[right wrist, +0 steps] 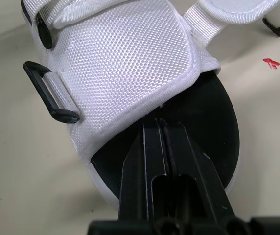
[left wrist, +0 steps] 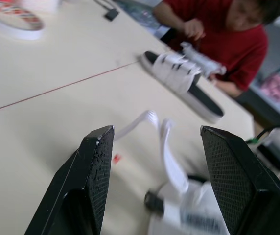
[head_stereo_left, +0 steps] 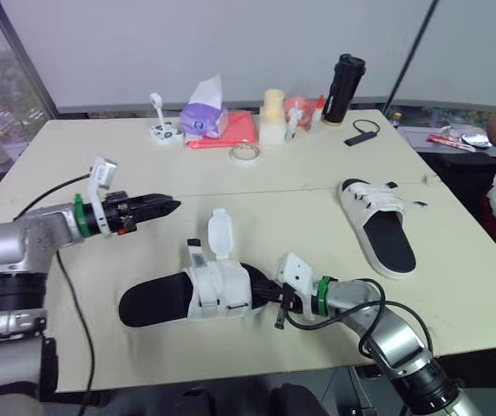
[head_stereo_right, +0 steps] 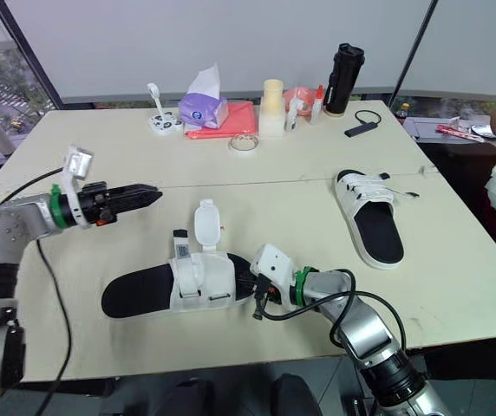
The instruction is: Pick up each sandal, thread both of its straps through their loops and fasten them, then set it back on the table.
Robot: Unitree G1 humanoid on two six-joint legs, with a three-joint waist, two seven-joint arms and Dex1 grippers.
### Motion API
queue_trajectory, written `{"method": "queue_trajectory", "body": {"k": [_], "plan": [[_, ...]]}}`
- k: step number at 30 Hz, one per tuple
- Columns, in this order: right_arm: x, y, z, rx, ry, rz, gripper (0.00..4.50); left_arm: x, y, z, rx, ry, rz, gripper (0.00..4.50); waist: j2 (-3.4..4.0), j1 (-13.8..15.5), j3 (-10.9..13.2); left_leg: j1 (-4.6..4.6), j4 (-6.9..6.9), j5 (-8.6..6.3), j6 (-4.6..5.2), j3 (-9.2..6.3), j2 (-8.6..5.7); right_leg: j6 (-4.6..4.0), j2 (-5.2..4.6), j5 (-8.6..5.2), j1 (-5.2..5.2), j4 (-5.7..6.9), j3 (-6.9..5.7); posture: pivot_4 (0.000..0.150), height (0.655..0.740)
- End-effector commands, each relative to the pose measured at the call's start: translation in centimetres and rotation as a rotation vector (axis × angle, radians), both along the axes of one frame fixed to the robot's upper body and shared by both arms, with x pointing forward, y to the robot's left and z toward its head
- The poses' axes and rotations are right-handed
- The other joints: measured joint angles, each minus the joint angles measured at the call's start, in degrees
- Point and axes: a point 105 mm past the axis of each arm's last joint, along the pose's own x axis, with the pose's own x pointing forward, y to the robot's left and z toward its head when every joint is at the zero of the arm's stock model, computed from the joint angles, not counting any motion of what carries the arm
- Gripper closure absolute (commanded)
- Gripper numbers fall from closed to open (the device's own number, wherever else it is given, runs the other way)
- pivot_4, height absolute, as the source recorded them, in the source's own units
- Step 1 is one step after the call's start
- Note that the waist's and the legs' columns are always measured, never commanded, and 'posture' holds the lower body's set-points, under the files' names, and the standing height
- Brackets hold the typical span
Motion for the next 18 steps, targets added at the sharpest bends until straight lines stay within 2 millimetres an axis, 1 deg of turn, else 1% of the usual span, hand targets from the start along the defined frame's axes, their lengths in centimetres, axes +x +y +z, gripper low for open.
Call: {"method": "queue_trajectory", "body": {"k": [1,2,4,6,7,9,12,18], "plan": [[0.4,-0.1,-0.6,-0.016,0.006,-0.018,4.5,0.3,-1.0,-0.7,-0.002,0.044,-0.036,1.61,0.0,0.1,0.0,-0.01,0.0,0.0,0.0,-0.03,0.01,0.0,0.03,0.0,-0.03,0.03,-0.01,0.15,0.74],[0.5,-0.1,-0.6,-0.016,0.001,-0.022,4.5,0.3,-1.4,-1.1,-0.013,0.068,-0.05,1.61,0.0,0.2,0.0,0.0,0.0,0.0,0.0,-0.04,0.01,0.0,0.03,0.0,-0.03,0.06,-0.02,0.15,0.74],[0.6,-0.2,-0.6,-0.016,-0.005,-0.032,4.5,0.4,-2.1,-1.6,-0.023,0.096,-0.065,1.09,0.0,0.3,0.0,0.0,0.04,0.0,0.0,-0.06,0.02,-0.01,0.04,0.0,-0.03,0.11,-0.03,0.15,0.74],[0.7,-0.2,-0.6,-0.014,-0.006,-0.041,4.5,0.5,-2.8,-1.8,-0.04,0.107,-0.084,0.32,0.0,0.3,0.0,-0.01,0.08,0.0,0.0,-0.06,0.01,-0.01,0.03,0.0,-0.02,0.12,-0.03,0.15,0.74],[0.7,-0.2,-0.6,-0.012,-0.005,-0.044,4.5,0.6,-3.3,-1.8,-0.049,0.112,-0.093,0.11,0.0,0.3,0.0,-0.01,0.09,0.0,0.0,-0.05,0.01,-0.01,0.03,0.0,-0.02,0.12,-0.02,0.15,0.74],[0.7,0.0,-0.7,-0.009,-0.005,-0.047,4.5,0.8,-4.1,-2.0,-0.06,0.121,-0.106,0.11,0.0,0.3,0.0,0.0,0.1,0.0,0.0,-0.05,0.01,-0.01,0.03,0.0,-0.01,0.13,-0.02,0.15,0.74],[0.7,0.2,-0.7,-0.003,-0.003,-0.05,4.5,1.6,-5.4,-2.3,-0.071,0.132,-0.104,0.11,-0.02,0.4,0.0,0.01,0.1,0.0,0.0,-0.05,0.01,-0.01,0.03,0.0,0.0,0.15,-0.02,0.15,0.74],[0.9,0.2,-0.8,-0.002,-0.008,-0.067,4.5,4.4,-7.2,-2.4,-0.155,0.199,-0.037,0.11,-0.02,0.3,0.0,0.02,0.15,0.01,0.0,-0.05,-0.01,0.0,0.04,0.01,0.01,0.17,-0.03,0.15,0.74]]}}
